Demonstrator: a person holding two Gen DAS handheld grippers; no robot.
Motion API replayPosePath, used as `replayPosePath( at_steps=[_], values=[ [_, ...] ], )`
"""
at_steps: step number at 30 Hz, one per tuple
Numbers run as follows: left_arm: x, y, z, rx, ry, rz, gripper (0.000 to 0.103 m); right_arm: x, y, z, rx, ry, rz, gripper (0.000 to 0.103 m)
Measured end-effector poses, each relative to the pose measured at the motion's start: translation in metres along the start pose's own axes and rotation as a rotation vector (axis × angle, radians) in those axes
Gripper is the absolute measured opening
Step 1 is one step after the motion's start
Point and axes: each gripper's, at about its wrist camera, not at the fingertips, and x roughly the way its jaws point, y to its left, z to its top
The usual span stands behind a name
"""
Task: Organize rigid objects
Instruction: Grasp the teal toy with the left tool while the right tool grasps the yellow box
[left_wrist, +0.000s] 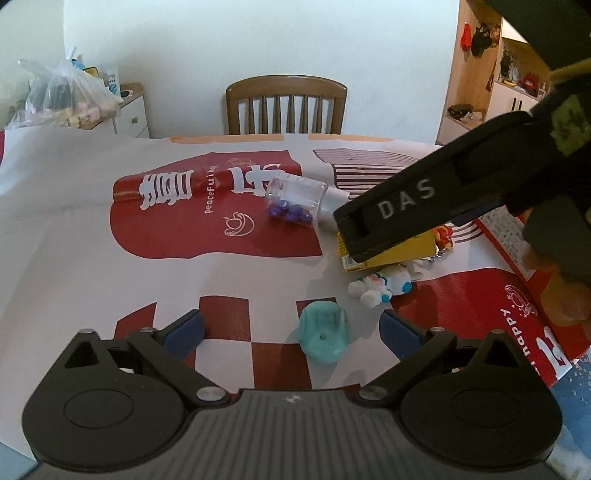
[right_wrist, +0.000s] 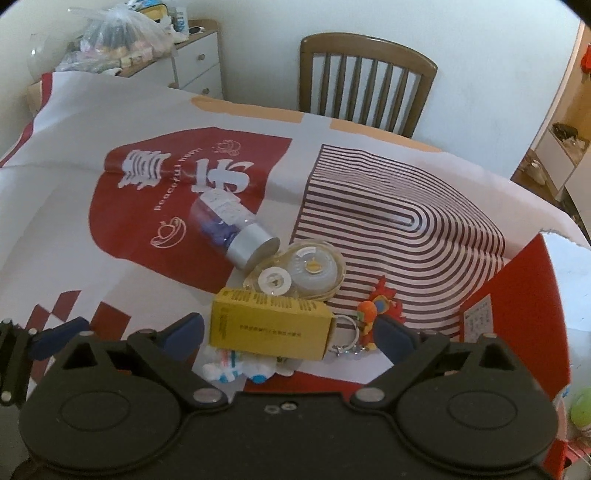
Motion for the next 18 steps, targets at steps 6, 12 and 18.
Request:
replayPosePath(
  at_steps=[6,12,18],
  values=[
    [0.000,-0.007,0.000,0.030,-0.014,0.022,0.079,0.008,0.004,0.002,0.007,0.002,-0.017,0.095],
    [0.002,-0.012,-0.002,0.053,0.005,0.005,0.049,0.013,0.006,0.002,0.006,0.010,-0.026,0.082],
    [0.003,-0.015,-0.002,0.049,0.014,-0.015,0.035,0.011,0.010,0.001,-0.009,0.006,-0.029,0.072]
  ],
)
